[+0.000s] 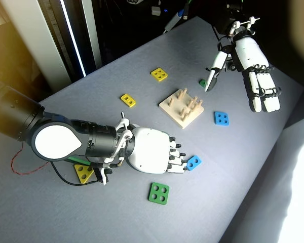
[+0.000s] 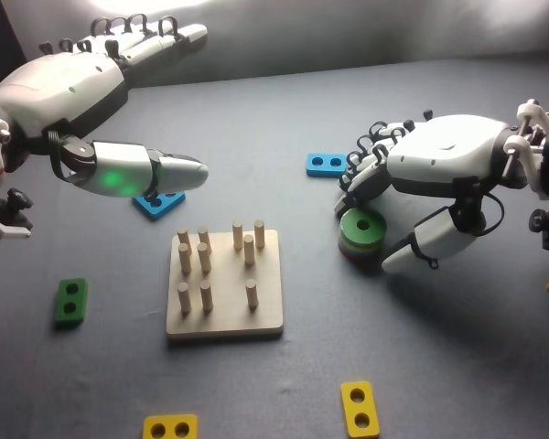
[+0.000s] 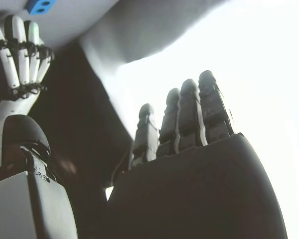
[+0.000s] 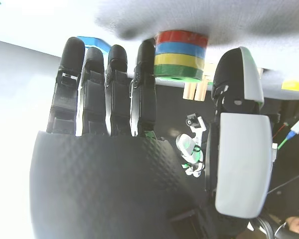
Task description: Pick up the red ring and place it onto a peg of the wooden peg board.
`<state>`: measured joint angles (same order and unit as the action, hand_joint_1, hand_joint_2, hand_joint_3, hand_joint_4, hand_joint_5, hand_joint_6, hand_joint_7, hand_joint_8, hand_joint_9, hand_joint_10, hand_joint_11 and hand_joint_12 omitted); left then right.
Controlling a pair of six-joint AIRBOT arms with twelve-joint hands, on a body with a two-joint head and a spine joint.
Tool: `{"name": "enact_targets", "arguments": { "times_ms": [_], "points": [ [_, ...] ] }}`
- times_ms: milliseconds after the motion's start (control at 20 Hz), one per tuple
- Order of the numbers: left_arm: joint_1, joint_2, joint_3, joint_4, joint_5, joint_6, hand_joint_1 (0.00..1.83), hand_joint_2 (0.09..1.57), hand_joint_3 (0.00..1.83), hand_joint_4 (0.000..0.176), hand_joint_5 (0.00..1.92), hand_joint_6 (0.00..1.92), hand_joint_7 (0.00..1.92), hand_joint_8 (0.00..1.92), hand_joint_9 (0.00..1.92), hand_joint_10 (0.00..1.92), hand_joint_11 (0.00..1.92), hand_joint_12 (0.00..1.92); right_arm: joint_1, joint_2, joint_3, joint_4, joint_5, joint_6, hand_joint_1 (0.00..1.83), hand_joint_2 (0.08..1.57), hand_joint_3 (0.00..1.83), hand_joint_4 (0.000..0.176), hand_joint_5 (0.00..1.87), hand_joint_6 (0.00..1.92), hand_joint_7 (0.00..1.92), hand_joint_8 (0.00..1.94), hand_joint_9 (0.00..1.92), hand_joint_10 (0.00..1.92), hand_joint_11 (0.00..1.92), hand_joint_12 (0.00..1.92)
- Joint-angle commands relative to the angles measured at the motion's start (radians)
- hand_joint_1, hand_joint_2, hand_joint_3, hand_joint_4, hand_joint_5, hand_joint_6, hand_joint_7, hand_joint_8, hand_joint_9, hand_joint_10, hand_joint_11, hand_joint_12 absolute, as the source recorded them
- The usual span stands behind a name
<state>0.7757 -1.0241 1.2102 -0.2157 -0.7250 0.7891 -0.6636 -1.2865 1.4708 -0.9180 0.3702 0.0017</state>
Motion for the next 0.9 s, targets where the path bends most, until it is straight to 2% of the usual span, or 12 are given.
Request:
{"name": "enact_targets", "arguments": {
  "times_ms": [0, 100, 250, 300, 350, 450, 550, 650, 850],
  "points": [
    [-0.015, 0.002, 0.005, 0.002, -0.116, -0.002, 0.53, 0.98, 0.0, 0.176, 0.03, 0.0, 0.0, 0.0, 0.0, 0.0, 0.0, 0.0, 0.009, -0.016, -0.005, 0.007, 0.051, -0.001, 0.88, 1.0, 0.0, 0.07, 0.59, 0.02, 0.38, 0.01, 0.22, 0.1, 0.0, 0.72],
    [-0.016, 0.001, 0.005, 0.002, -0.116, -0.002, 0.52, 0.97, 0.0, 0.176, 0.04, 0.0, 0.0, 0.0, 0.0, 0.0, 0.0, 0.0, 0.012, -0.018, -0.004, 0.007, 0.046, -0.007, 0.89, 1.0, 0.0, 0.051, 0.6, 0.02, 0.39, 0.01, 0.24, 0.11, 0.0, 0.92],
    [-0.017, 0.001, 0.004, 0.002, -0.117, -0.002, 0.53, 0.98, 0.0, 0.176, 0.03, 0.0, 0.0, 0.0, 0.0, 0.0, 0.0, 0.0, 0.015, -0.023, -0.003, 0.007, 0.041, -0.014, 0.85, 1.01, 0.0, 0.084, 0.59, 0.02, 0.38, 0.0, 0.23, 0.11, 0.0, 1.16],
    [-0.018, 0.001, 0.004, 0.002, -0.118, -0.002, 0.53, 0.98, 0.0, 0.175, 0.04, 0.0, 0.0, 0.0, 0.0, 0.0, 0.0, 0.0, 0.016, -0.025, -0.003, 0.007, 0.039, -0.018, 0.85, 1.01, 0.0, 0.089, 0.59, 0.01, 0.38, 0.01, 0.22, 0.11, 0.0, 1.18],
    [-0.019, 0.001, 0.003, 0.003, -0.118, -0.002, 0.51, 0.98, 0.0, 0.176, 0.03, 0.0, 0.0, 0.0, 0.0, 0.0, 0.01, 0.0, 0.017, -0.027, -0.003, 0.007, 0.036, -0.023, 0.85, 1.01, 0.0, 0.092, 0.58, 0.01, 0.38, 0.0, 0.21, 0.1, 0.0, 1.04],
    [-0.022, 0.001, 0.003, 0.006, -0.119, -0.002, 0.49, 0.97, 0.0, 0.176, 0.03, 0.0, 0.0, 0.0, 0.0, 0.0, 0.02, 0.01, 0.019, -0.031, -0.003, 0.007, 0.033, -0.029, 0.86, 1.0, 0.0, 0.096, 0.59, 0.01, 0.4, 0.01, 0.22, 0.1, 0.0, 0.89],
    [-0.022, 0.001, 0.003, 0.006, -0.119, -0.002, 0.47, 0.97, 0.0, 0.176, 0.03, 0.0, 0.0, 0.0, 0.0, 0.0, 0.03, 0.01, 0.027, -0.035, -0.002, 0.007, 0.029, -0.041, 0.85, 1.0, 0.0, 0.09, 0.59, 0.01, 0.39, 0.0, 0.23, 0.09, 0.0, 0.98],
    [-0.022, 0.001, 0.003, 0.006, -0.119, -0.002, 0.46, 0.96, 0.0, 0.176, 0.03, 0.0, 0.0, 0.0, 0.0, 0.0, 0.04, 0.02, 0.031, -0.04, 0.003, 0.007, 0.027, -0.046, 0.86, 0.99, 0.0, 0.07, 0.61, 0.02, 0.4, 0.0, 0.23, 0.09, 0.0, 0.98],
    [-0.023, 0.001, 0.002, 0.007, -0.12, -0.002, 0.45, 0.95, 0.0, 0.176, 0.02, 0.0, 0.0, 0.0, 0.0, 0.0, 0.03, 0.02, 0.038, -0.041, 0.009, 0.007, 0.018, -0.056, 0.86, 1.0, 0.0, 0.072, 0.61, 0.01, 0.39, 0.0, 0.21, 0.09, 0.0, 0.96]
  ]
}}
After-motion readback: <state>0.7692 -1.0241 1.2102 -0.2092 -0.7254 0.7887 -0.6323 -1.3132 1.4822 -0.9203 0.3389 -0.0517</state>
